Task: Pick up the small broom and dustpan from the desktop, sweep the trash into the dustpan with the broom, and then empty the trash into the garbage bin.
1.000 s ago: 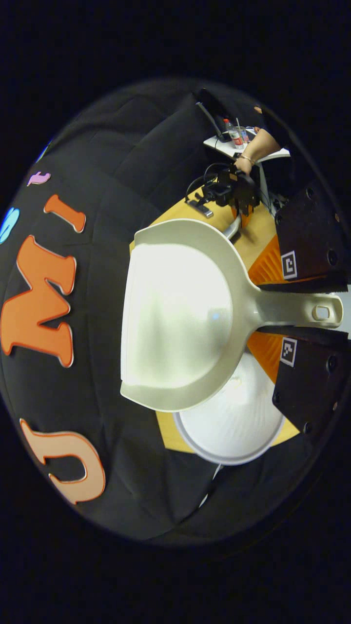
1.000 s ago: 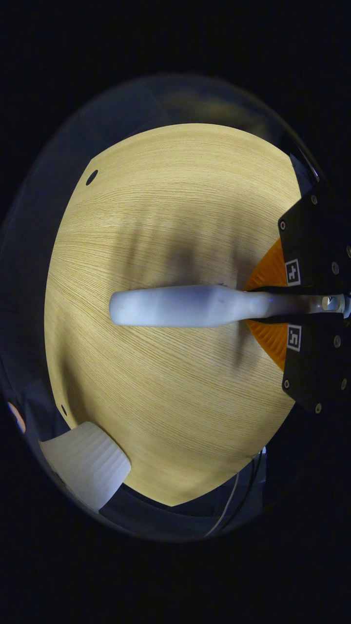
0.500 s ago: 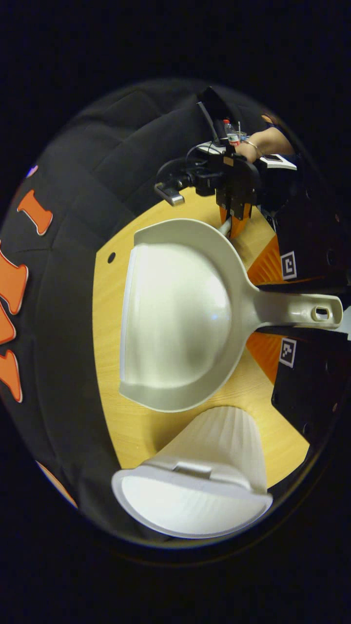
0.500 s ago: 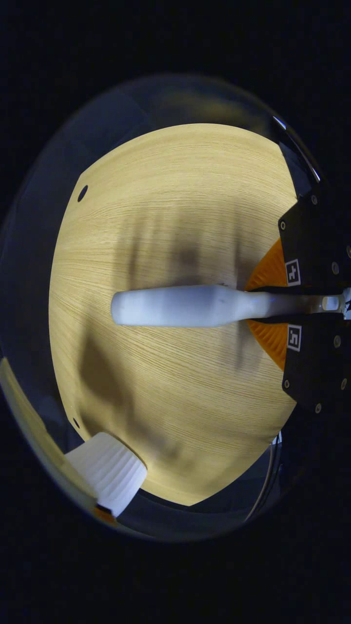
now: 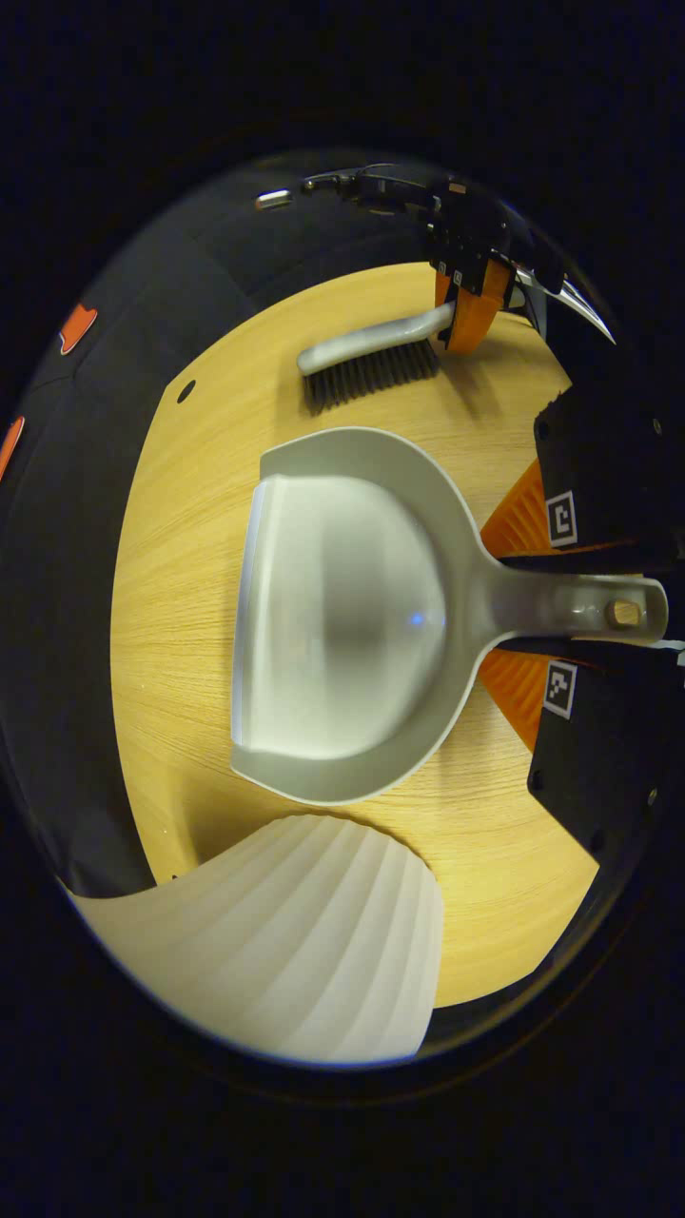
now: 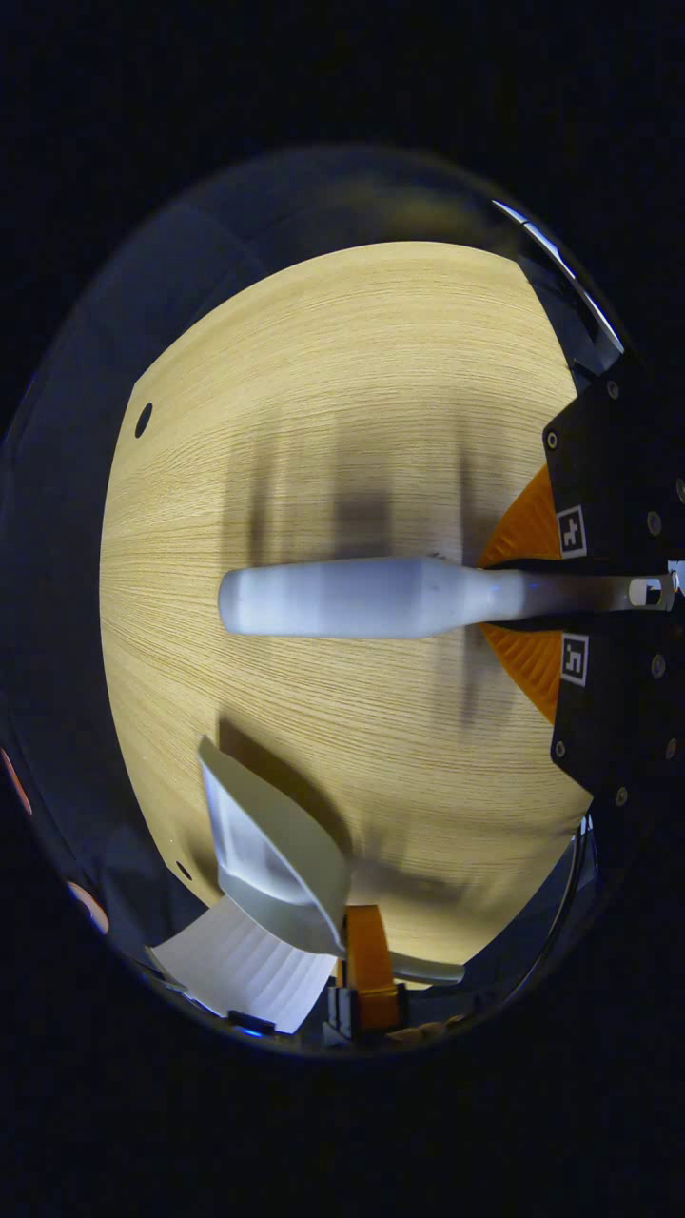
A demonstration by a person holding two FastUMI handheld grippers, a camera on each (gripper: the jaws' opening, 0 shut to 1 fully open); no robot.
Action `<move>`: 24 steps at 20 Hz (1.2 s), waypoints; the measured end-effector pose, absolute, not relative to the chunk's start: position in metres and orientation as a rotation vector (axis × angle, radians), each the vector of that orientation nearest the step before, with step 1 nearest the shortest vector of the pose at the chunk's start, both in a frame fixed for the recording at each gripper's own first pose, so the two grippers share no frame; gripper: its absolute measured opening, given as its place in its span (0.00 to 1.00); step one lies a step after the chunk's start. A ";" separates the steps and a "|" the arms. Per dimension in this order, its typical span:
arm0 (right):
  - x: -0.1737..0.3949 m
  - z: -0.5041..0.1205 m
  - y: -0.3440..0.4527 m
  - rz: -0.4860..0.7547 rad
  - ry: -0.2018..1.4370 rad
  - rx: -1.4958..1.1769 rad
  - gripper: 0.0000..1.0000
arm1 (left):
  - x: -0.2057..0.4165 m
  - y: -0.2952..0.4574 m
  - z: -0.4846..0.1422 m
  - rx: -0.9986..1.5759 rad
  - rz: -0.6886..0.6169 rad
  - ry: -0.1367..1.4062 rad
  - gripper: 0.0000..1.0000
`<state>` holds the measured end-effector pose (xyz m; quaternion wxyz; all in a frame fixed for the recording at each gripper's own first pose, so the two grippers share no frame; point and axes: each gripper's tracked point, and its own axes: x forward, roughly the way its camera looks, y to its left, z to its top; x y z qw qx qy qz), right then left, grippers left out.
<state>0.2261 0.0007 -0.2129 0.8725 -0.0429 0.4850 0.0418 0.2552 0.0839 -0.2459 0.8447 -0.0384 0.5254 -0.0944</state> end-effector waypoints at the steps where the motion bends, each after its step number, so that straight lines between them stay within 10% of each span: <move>1: 0.228 -0.212 -0.001 0.080 1.013 -0.097 0.14 | 0.255 0.082 -0.247 -0.091 -0.188 1.112 0.29; 16: 0.235 -0.213 0.003 0.092 1.027 -0.097 0.25 | 0.258 0.067 -0.243 -0.113 -0.161 1.140 0.35; 18: 0.235 -0.214 0.002 0.084 1.029 -0.092 0.59 | 0.264 0.063 -0.240 -0.109 -0.174 1.132 0.37; 21: 0.236 -0.216 0.003 0.088 1.028 -0.083 0.97 | 0.276 0.062 -0.234 -0.100 -0.157 1.118 0.96; 24: 0.240 -0.209 0.003 0.084 0.998 -0.059 0.97 | 0.287 0.062 -0.222 -0.100 -0.146 1.106 0.98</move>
